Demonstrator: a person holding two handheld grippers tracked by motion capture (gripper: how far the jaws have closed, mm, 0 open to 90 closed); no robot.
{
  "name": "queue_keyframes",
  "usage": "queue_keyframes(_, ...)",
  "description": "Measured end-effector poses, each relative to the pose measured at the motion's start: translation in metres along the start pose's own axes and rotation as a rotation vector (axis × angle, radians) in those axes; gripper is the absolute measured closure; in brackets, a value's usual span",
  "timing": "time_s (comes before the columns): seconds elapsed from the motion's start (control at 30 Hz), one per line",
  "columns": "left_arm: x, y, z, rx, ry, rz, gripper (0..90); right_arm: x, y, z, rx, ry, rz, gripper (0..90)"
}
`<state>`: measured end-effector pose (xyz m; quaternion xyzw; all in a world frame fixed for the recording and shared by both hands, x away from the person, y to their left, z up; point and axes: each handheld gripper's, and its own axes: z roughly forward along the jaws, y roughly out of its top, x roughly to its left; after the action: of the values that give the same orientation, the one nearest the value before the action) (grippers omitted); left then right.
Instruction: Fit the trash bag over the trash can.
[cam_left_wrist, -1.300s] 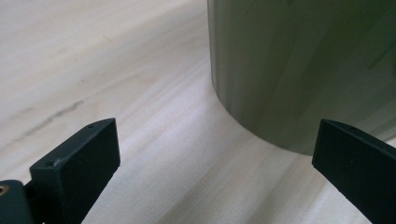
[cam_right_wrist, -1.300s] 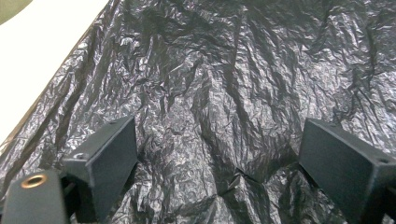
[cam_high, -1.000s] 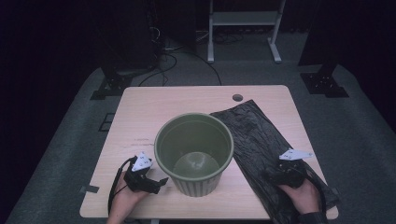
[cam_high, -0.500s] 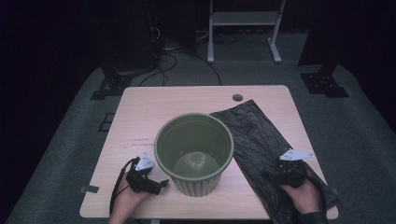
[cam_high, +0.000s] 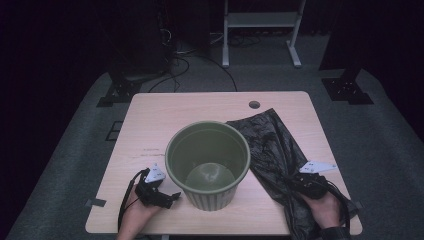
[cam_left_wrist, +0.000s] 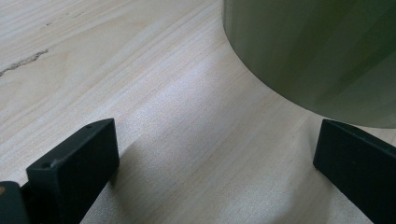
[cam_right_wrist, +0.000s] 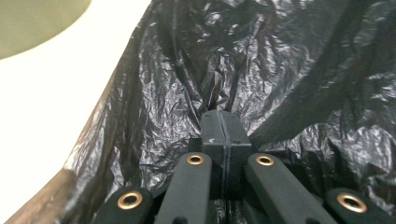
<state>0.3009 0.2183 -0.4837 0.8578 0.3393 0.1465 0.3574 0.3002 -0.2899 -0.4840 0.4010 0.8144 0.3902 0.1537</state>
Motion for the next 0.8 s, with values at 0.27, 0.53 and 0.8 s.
queue_keyframes(0.27,0.0,0.0,0.0,0.0,0.0,0.0,0.0,0.017,0.01,0.009,-0.015,0.111,-0.021,90.0)
queue_keyframes(0.53,0.0,0.0,0.0,0.0,0.0,0.0,0.0,0.037,0.024,0.021,-0.005,0.189,-0.066,90.0)
queue_keyframes(0.8,0.0,0.0,0.0,0.0,0.0,0.0,0.0,0.048,0.03,0.027,0.001,0.141,-0.1,69.4)
